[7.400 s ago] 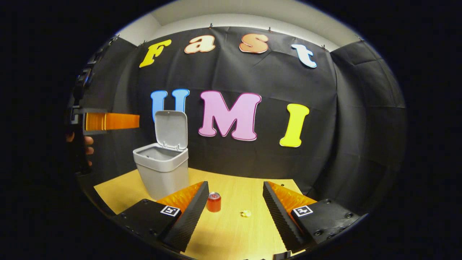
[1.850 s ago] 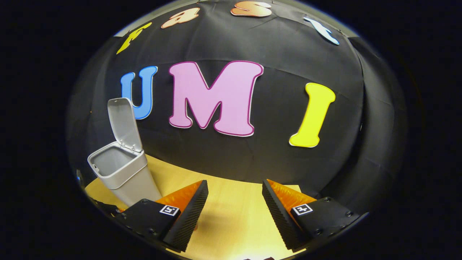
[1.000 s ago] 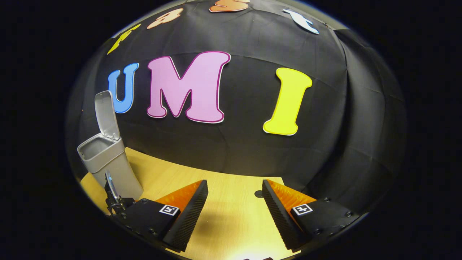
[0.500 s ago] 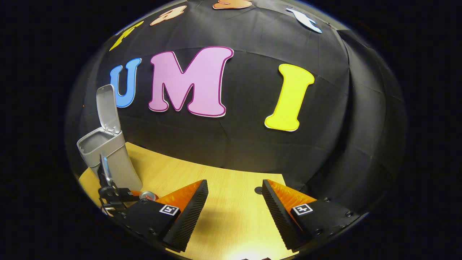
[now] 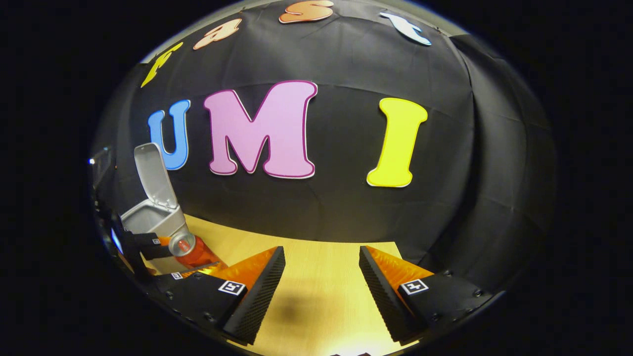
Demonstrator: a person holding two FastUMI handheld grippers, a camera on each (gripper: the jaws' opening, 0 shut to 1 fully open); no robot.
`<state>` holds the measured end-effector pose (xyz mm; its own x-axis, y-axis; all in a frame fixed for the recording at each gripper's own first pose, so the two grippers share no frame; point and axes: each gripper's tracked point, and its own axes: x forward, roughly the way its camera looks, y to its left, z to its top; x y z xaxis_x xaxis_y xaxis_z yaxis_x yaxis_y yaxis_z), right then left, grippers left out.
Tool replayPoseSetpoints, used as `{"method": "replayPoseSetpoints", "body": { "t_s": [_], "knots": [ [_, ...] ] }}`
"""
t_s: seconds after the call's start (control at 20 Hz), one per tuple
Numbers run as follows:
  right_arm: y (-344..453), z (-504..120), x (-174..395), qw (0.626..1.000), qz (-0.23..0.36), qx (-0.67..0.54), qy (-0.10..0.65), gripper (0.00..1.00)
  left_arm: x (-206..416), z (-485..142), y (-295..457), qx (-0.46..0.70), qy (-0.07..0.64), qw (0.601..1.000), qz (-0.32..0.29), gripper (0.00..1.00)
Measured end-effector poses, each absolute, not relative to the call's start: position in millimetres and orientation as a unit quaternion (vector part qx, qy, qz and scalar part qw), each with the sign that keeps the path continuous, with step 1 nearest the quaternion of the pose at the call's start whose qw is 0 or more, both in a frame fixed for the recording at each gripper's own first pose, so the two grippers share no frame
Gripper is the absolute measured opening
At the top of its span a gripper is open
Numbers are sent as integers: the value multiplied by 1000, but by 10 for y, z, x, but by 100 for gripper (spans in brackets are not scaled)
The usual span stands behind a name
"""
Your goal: Press the lid of the desktop garbage bin to open it, pick up the crumpled paper on the desktop and throw it into the bin, then pick up the pop can on the desktop and drop it into the bin, and finally close the garbage bin lid.
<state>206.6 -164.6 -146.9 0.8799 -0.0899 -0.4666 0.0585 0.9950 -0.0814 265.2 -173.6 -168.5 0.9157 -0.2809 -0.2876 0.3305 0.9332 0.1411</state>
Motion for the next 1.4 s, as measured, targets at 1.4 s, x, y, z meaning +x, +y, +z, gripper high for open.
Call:
{"method": "replayPoseSetpoints", "body": {
  "t_s": [1.4],
  "knots": [
    [-1388,-898,1744,974,-56,-38,217,97,2484,-1310,927,51,127,989,59,88]
  ]
}}
